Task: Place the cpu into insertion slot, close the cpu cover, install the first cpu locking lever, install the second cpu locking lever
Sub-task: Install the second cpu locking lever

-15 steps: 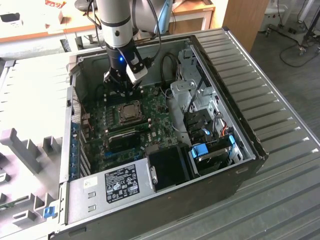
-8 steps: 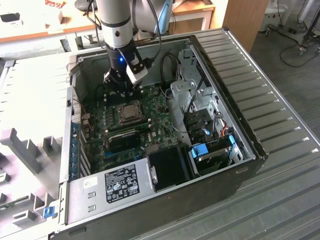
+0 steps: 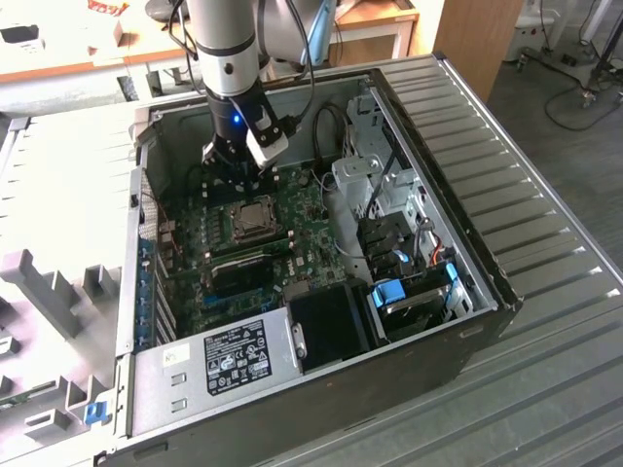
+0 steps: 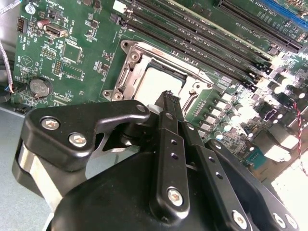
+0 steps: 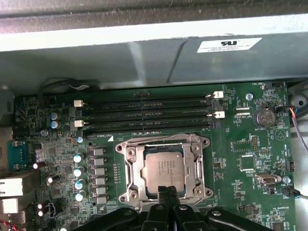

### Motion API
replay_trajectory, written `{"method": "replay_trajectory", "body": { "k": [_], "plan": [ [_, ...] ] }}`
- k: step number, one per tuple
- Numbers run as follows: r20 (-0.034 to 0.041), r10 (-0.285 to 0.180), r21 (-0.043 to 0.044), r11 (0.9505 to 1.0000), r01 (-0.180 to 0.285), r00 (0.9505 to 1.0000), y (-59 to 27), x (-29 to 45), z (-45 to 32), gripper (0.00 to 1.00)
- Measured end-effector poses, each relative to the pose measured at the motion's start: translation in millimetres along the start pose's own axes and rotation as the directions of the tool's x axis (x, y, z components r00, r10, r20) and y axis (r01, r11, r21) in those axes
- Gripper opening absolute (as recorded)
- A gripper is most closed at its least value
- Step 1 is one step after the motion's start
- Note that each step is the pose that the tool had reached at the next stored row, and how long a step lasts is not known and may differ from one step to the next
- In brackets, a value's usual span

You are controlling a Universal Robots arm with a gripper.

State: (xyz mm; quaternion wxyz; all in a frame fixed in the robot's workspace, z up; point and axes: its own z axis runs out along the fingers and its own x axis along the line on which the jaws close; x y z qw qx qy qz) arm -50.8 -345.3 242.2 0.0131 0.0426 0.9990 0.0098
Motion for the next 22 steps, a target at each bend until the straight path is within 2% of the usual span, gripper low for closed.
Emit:
{"method": "replay_trajectory", "body": {
  "k": [22],
  "plan": [
    [0.0, 0.0, 0.0001, 1.0, 0.0, 1.0, -6.2, -0.5, -0.2, 0.1]
  ]
}}
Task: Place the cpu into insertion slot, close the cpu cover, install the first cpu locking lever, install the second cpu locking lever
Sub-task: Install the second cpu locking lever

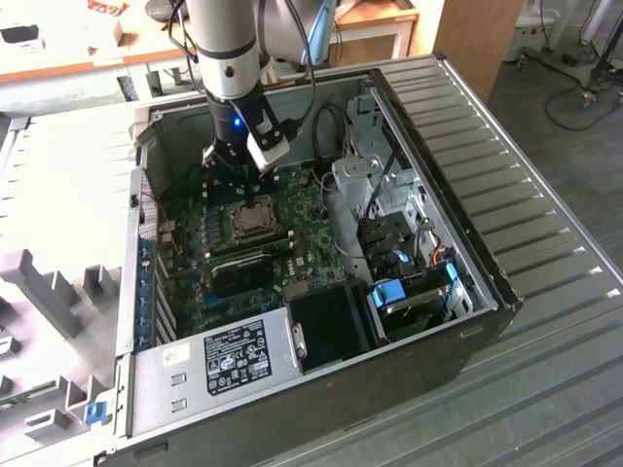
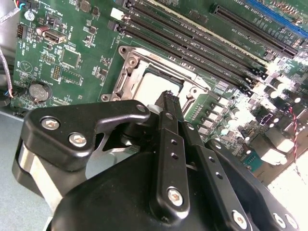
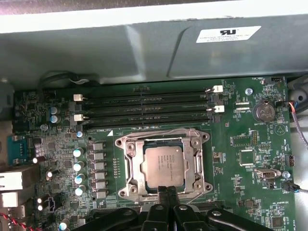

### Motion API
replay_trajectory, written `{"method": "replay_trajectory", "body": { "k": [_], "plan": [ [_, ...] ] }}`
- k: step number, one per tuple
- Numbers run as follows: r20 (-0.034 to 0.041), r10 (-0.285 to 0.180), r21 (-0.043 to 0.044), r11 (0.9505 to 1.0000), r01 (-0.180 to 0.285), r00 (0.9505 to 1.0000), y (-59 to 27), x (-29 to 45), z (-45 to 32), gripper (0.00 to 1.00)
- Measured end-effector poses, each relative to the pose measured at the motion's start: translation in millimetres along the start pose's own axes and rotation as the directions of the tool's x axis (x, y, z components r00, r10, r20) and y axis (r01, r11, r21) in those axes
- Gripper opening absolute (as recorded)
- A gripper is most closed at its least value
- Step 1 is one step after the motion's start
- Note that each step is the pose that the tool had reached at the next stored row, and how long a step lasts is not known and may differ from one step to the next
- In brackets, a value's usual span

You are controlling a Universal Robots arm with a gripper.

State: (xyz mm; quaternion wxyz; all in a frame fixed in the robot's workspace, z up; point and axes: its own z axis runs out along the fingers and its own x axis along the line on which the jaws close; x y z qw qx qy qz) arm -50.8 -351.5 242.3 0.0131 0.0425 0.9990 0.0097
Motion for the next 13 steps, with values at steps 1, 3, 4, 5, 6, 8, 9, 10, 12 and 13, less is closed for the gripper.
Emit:
{"method": "replay_trajectory", "body": {
  "k": [1, 3, 4, 5, 6, 8, 9, 10, 12, 13],
  "plan": [
    [0.0, 0.0, -0.0001, 1.0, 0.0, 1.0, -0.2, 0.0, 0.0, 0.1],
    [0.0, 0.0, 0.0, 1.0, 0.0, 1.0, -0.2, 0.0, 0.0, 0.1],
    [0.0, 0.0, 0.0, 1.0, 0.0, 1.0, -0.2, 0.0, 0.0, 0.1],
    [-0.0001, 0.0, 0.0001, 1.0, 0.0, 1.0, -0.3, 0.0, 0.0, 0.1],
    [-0.0001, 0.0, 0.0, 1.0, 0.0, 1.0, -0.4, 0.0, 0.0, 0.1],
    [0.0, 0.0, -0.0001, 1.0, 0.0, 1.0, -1.0, -0.1, 0.0, 0.1],
    [0.0, 0.0, 0.0, 1.0, 0.0, 1.0, -1.0, -0.1, 0.0, 0.1],
    [0.0, 0.0, 0.0, 1.0, 0.0, 1.0, -1.0, -0.1, 0.0, 0.1],
    [0.0, 0.0, -0.0001, 1.0, 0.0, 1.0, -1.6, 0.0, 0.3, 0.1],
    [0.0, 0.0, -0.0001, 1.0, 0.0, 1.0, -1.6, 0.1, 0.3, 0.1]
  ]
}}
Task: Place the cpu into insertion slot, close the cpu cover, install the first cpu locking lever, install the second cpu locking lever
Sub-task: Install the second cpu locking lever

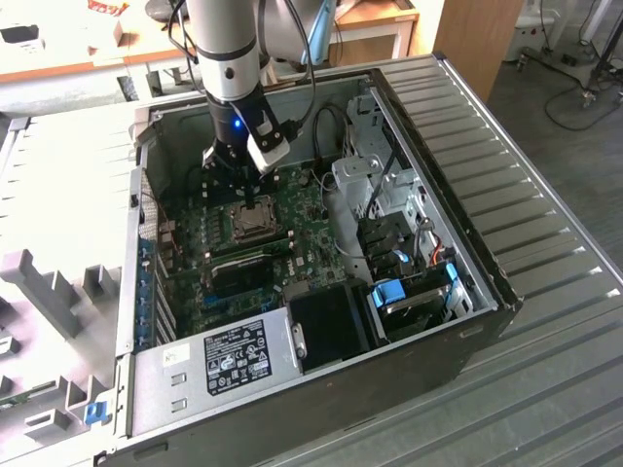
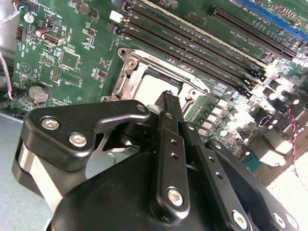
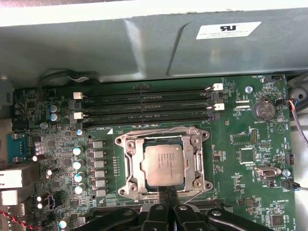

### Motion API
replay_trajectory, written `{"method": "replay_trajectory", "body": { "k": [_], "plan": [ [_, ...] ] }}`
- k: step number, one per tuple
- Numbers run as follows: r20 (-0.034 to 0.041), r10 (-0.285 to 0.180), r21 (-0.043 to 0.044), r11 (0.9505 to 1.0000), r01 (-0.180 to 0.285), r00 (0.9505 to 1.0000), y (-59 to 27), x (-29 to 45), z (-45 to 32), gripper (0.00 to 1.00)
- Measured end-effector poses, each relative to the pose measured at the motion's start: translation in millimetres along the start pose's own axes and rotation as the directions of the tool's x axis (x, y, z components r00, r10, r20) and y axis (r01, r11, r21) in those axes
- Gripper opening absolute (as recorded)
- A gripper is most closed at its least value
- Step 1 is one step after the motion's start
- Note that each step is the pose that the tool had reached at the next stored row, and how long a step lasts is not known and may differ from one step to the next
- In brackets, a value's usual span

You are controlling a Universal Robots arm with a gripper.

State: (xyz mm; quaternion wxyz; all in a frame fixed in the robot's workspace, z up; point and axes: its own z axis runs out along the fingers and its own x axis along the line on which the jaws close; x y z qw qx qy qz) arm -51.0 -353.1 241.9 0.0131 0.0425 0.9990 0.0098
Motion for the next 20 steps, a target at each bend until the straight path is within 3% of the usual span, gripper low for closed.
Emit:
{"method": "replay_trajectory", "body": {
  "k": [20],
  "plan": [
    [-0.0001, 0.0, 0.0, 1.0, 0.0, 1.0, -9.5, -0.7, 0.0, 0.1]
  ]
}}
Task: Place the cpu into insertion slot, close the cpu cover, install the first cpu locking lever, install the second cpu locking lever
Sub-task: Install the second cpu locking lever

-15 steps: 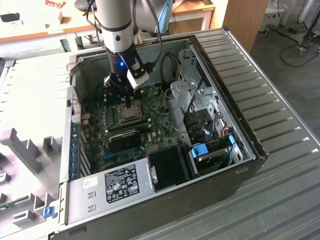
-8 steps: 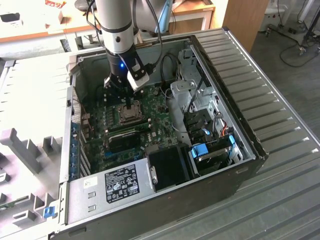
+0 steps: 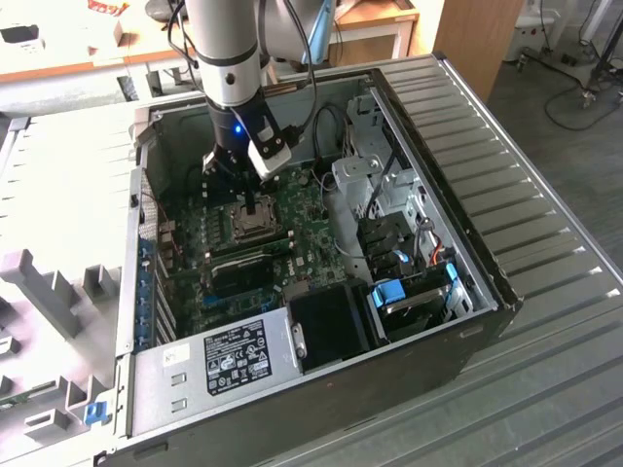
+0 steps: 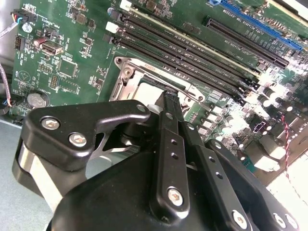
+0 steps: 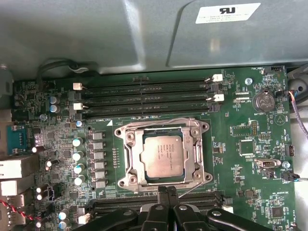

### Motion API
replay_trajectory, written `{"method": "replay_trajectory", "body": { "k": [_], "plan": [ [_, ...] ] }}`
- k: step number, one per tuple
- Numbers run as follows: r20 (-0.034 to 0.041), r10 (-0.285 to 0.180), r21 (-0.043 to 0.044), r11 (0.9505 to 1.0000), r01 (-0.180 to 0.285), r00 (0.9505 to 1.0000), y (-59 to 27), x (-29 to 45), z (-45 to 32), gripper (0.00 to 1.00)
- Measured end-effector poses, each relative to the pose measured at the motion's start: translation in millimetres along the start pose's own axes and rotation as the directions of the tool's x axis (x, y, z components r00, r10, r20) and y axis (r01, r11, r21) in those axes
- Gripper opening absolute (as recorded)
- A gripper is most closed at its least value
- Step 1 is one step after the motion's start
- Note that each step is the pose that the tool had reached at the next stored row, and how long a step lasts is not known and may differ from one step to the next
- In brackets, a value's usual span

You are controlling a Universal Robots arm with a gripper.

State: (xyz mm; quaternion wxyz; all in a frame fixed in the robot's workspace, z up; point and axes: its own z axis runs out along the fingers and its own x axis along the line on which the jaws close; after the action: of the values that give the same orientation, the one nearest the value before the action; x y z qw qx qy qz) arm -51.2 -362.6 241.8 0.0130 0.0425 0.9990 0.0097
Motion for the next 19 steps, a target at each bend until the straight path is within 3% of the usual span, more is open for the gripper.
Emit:
{"method": "replay_trajectory", "body": {
  "k": [19],
  "plan": [
    [0.0, 0.0, 0.0001, 1.0, 0.0, 1.0, -5.3, 4.9, 1.2, 0.1]
  ]
}}
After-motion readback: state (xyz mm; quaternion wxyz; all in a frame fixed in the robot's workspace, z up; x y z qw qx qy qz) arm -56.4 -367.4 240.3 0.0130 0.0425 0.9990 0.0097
